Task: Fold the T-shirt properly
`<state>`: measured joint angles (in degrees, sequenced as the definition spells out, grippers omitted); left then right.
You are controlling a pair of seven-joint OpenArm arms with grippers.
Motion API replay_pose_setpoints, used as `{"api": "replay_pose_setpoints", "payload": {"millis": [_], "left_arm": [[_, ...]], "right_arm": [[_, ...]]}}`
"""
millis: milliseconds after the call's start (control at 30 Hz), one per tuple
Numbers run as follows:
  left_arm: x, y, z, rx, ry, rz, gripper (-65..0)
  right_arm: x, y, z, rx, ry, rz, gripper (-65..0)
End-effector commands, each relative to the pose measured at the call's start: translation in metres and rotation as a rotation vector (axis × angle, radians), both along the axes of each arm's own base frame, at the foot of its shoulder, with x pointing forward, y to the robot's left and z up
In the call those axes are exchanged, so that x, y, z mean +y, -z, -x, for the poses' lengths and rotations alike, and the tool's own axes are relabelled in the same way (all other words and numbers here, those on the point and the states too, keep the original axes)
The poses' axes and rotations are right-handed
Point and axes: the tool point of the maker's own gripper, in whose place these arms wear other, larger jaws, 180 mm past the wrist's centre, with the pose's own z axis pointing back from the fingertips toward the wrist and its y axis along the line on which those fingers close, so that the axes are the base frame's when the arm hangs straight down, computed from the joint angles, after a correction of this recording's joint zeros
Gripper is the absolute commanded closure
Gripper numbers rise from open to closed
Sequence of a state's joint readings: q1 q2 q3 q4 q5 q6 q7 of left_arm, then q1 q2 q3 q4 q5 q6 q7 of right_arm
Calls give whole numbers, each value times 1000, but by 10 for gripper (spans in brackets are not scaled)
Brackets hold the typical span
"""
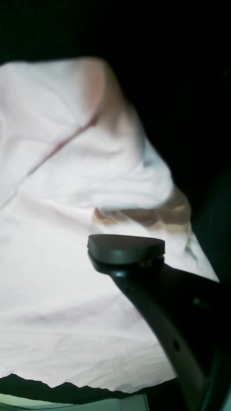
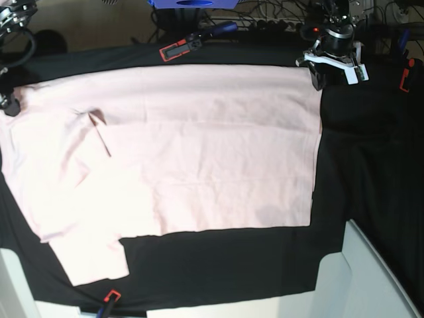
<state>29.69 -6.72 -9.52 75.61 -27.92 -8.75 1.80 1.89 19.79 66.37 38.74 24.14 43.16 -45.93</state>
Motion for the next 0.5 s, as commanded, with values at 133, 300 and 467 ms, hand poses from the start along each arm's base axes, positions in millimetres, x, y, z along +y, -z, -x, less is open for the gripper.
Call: {"api": "replay_pose_setpoints", "payload": {"millis": [133, 300, 467], "left_arm": [[33, -10, 7, -10, -66, -55, -304], [62, -19, 16, -17, -135, -96, -304], [79, -28, 16, -35, -173, -122, -304]], "right_arm": [[-11, 10, 31, 112, 63, -10, -319], [-17, 10, 46, 137, 65, 7, -324], [-51, -23, 48, 132, 43, 166, -325]]}}
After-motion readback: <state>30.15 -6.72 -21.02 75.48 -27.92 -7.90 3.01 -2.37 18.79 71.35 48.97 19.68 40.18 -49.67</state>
